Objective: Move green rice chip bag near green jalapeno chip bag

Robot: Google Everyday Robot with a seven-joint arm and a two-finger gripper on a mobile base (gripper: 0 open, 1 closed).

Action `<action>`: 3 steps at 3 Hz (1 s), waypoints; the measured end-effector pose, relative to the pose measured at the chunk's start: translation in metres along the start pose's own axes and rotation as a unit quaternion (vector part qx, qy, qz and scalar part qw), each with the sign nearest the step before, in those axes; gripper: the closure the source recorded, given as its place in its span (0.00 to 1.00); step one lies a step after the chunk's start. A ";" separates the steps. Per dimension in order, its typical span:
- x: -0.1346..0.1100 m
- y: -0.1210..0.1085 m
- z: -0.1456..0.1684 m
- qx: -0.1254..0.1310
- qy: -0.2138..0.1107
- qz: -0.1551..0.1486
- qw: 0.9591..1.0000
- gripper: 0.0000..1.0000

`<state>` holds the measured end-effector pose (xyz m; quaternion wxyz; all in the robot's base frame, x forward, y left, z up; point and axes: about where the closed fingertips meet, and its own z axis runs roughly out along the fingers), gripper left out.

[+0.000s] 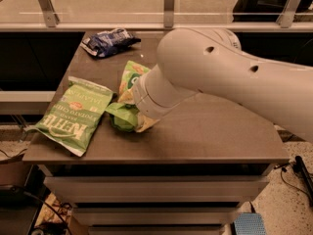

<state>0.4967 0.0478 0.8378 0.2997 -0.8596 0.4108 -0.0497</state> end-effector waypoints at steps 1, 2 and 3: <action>-0.001 0.000 0.000 0.000 0.000 -0.001 1.000 0.59; -0.002 0.000 0.000 0.000 0.000 -0.002 1.000 0.35; -0.003 0.000 0.000 0.000 0.000 -0.003 1.000 0.13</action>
Offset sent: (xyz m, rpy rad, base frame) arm -0.0005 0.0007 0.0003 -0.0002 -0.0007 0.0012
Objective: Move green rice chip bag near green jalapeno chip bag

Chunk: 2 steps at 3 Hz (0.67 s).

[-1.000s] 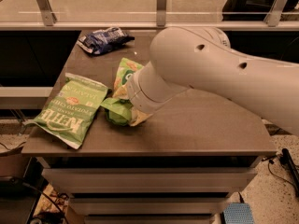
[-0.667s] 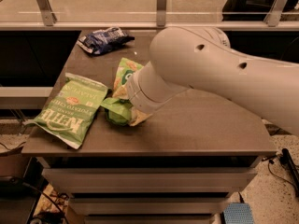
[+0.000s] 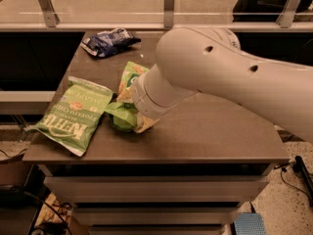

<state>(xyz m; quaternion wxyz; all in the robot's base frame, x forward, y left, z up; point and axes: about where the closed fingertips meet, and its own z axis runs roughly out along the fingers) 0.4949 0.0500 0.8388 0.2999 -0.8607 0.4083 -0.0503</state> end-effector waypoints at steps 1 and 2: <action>-0.002 -0.003 -0.005 0.000 0.000 -0.001 1.000 0.00; -0.002 -0.004 -0.006 0.000 0.000 -0.001 1.000 0.00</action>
Offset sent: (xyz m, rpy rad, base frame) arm -0.0005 0.0007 0.0003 -0.0004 -0.0007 0.0017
